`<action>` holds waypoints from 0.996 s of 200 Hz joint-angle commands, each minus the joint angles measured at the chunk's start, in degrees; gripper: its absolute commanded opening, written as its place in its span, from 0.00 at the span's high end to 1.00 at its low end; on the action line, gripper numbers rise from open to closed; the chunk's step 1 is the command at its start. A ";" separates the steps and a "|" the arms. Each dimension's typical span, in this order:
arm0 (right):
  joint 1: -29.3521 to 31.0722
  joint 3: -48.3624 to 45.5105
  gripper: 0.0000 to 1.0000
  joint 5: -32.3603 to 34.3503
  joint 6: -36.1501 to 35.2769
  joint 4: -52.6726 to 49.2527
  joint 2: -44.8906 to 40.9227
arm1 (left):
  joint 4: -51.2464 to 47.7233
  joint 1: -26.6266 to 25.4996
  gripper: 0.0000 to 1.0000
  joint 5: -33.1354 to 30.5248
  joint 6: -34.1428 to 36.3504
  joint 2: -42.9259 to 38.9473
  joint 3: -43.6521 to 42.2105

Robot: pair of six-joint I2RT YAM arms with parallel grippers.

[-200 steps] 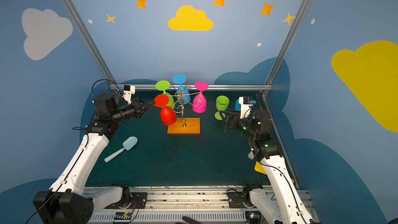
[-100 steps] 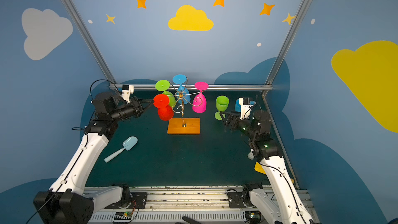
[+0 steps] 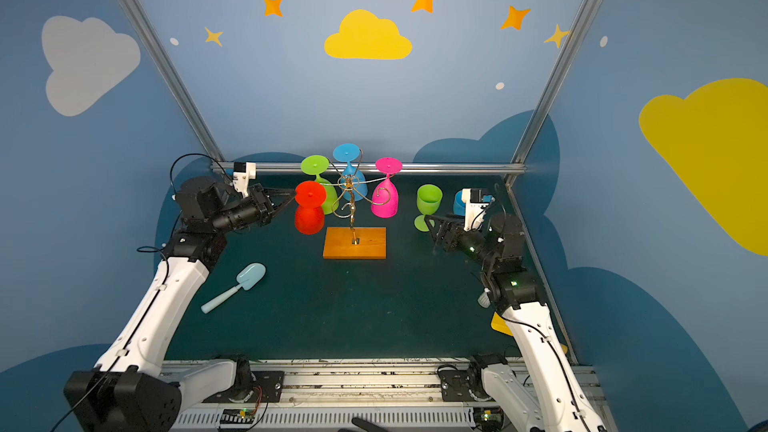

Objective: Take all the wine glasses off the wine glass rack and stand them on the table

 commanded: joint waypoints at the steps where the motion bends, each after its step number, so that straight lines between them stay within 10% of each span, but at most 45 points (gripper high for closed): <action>1: 0.29 -0.88 0.25 0.63 -0.59 0.29 -1.07 | 1.35 0.29 0.90 1.02 0.13 -1.08 -0.36; 56: 0.27 -0.75 0.25 0.84 -0.75 -0.15 -1.43 | 1.37 0.65 0.52 1.12 0.38 -0.63 -1.68; 199: 0.22 -1.08 0.25 1.02 -0.69 -0.40 -1.82 | 4.36 -2.52 0.61 0.39 -0.28 2.80 -2.46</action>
